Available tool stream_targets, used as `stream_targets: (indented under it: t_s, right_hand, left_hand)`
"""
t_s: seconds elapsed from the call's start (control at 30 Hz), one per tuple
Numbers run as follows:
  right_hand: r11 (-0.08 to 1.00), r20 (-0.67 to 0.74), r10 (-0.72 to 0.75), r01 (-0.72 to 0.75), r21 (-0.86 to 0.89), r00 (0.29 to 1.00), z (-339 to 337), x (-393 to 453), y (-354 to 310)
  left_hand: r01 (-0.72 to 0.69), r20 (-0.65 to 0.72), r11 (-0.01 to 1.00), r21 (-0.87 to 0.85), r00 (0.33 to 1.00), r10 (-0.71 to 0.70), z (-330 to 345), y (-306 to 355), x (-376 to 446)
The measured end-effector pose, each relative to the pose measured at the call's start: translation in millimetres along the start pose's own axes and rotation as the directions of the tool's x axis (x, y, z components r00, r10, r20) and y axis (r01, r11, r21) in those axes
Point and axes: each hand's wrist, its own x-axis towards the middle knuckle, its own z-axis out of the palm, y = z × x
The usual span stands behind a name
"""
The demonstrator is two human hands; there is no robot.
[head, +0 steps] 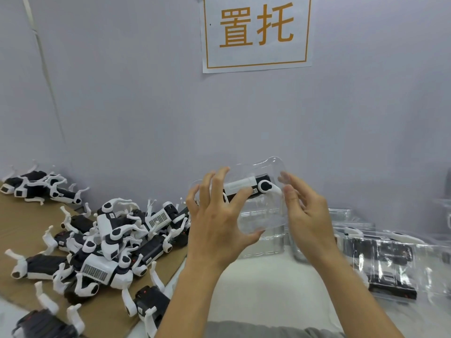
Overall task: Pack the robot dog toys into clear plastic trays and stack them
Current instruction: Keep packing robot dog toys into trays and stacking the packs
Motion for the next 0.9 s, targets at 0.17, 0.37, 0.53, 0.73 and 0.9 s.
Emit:
stream_targets:
  t_s: [0.17,0.37,0.53,0.73,0.9]
  right_hand:
    - [1.0,-0.021,-0.019,0.019,0.018,1.0,-2.1,1.2,-1.7]
    - [0.996,-0.104,-0.033,0.041,0.075,0.994,-6.8,1.5,-9.6]
    - [0.991,-0.21,0.019,0.01,0.135,0.978,-9.6,0.1,-13.1]
    - [0.994,-0.156,0.044,-0.027,0.108,0.987,-8.2,-1.2,-12.2]
    - [0.998,-0.115,-0.041,0.045,0.032,0.993,4.5,-4.2,-23.7]
  left_hand:
    - [-0.02,-0.07,1.0,-0.004,0.997,0.019,1.5,-2.6,0.8]
    - [0.09,-0.057,0.967,-0.239,0.993,-0.106,3.2,-5.4,0.1]
    - [0.4,0.111,0.642,-0.654,0.89,-0.442,0.1,-10.9,-2.1]
    - [0.46,0.367,0.023,-0.887,0.737,-0.567,-7.5,-19.7,4.3]
    - [0.389,0.662,-0.663,-0.639,0.717,-0.217,-9.9,-32.2,-4.9]
